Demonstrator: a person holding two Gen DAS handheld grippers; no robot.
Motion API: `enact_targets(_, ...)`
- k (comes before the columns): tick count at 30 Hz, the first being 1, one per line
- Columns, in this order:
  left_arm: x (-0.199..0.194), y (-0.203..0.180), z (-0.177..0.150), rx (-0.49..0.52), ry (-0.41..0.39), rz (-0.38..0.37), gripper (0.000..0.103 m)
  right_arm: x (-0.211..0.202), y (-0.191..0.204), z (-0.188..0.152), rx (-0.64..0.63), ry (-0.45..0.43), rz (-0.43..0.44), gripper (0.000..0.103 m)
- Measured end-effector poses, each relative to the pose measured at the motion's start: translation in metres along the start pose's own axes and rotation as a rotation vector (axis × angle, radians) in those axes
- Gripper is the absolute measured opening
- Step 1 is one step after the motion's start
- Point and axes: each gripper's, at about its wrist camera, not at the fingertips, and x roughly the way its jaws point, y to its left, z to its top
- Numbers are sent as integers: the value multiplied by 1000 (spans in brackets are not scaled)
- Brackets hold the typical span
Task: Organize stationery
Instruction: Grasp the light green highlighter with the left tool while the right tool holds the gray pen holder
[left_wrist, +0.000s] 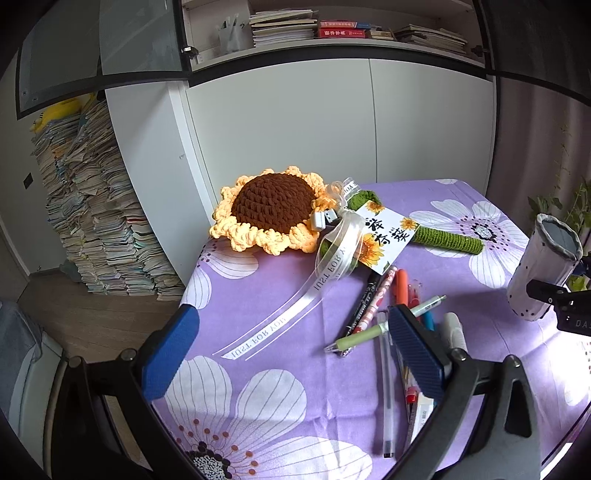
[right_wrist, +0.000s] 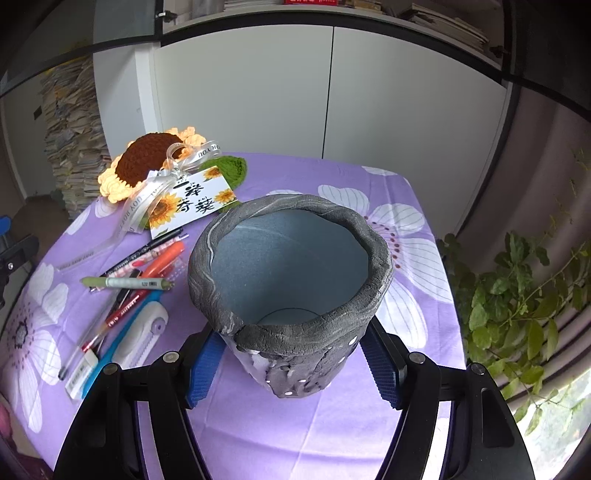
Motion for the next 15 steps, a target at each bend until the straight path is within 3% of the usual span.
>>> enact_targets(6, -6, -24, -1, 65, 25, -35, 102, -2, -8, -22, -27, 21, 58, 72)
enact_targets(15, -10, -45, 2, 162, 29, -47, 102, 3, -10, -26, -29, -59, 117, 72)
